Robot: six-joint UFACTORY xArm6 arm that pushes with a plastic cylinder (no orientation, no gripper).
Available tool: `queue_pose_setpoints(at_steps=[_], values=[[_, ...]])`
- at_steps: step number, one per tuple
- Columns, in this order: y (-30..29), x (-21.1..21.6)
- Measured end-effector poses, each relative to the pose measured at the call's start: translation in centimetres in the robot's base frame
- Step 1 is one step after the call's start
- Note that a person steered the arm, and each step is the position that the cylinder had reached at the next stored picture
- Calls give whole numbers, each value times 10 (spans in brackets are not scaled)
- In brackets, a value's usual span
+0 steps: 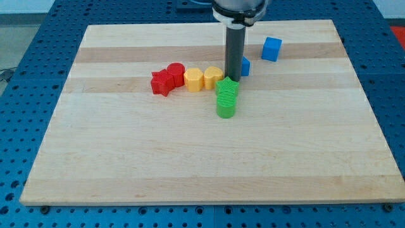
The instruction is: Separate the green blocks from each other
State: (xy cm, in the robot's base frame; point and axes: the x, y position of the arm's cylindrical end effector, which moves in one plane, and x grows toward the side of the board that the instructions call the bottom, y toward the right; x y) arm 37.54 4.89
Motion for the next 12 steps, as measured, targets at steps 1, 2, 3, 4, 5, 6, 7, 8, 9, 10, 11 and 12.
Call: queue_pose_setpoints(at_steps=[1, 2, 3, 4, 5, 6, 7, 8, 9, 10, 11, 12], values=[[33, 7], [91, 43], [35, 146], [-2, 167], [-60, 168], [-87, 121], [-99, 96], [-84, 75], [-69, 61], [-68, 51], [-59, 41], [-59, 41]])
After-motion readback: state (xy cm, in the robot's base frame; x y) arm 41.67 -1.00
